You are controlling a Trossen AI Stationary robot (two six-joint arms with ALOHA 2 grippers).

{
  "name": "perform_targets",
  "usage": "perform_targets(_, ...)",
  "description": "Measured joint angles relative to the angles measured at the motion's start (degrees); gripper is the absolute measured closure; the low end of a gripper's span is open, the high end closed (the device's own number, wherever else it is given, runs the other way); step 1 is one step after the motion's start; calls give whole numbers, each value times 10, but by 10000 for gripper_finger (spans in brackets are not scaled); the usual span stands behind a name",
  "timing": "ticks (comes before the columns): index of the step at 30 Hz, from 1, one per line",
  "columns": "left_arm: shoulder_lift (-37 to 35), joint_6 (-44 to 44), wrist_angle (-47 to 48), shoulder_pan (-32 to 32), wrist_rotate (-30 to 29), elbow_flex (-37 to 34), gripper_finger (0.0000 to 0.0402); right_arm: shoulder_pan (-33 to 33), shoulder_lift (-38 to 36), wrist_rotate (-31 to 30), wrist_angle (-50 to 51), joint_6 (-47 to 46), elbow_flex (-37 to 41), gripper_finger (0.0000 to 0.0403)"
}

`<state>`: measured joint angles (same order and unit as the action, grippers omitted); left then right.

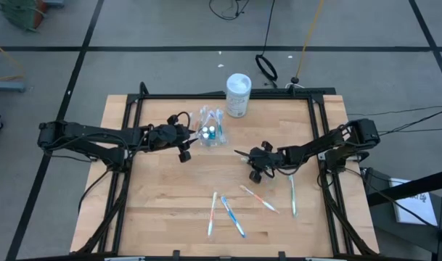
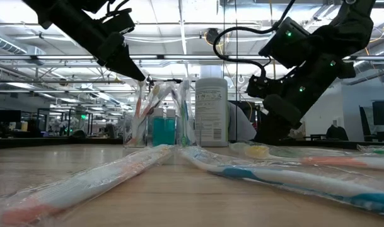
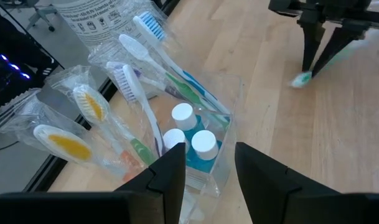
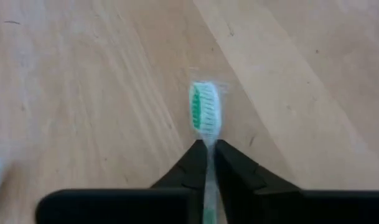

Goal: Pick & Place toothbrushing station
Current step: Put the green toothbrush into the transparent organizer

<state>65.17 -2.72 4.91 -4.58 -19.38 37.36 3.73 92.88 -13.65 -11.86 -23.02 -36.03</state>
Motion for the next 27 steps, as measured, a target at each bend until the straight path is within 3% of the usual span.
perform_targets(2, 0, 0, 0, 0, 0, 0, 256, -3, -11, -4, -15, 14, 2, 391)
perform_targets(7, 0, 0, -6, 0, 0, 0, 256, -17, -51, -46, -169, 69, 1, 390)
perform_targets(13, 0, 0, -6, 0, 0, 0, 256, -48, -42, -87, -536, 210, 0, 398)
perform_targets(16, 0, 0, -6, 1, 0, 0, 256, -68, -17, -87, -643, 259, 0, 400)
perform_targets(21, 0, 0, -7, 1, 0, 0, 256, -111, 56, -85, -682, 265, -49, 402)
perform_targets(27, 0, 0, -5, 1, 0, 0, 256, -147, 146, -26, -686, 269, -142, 402)
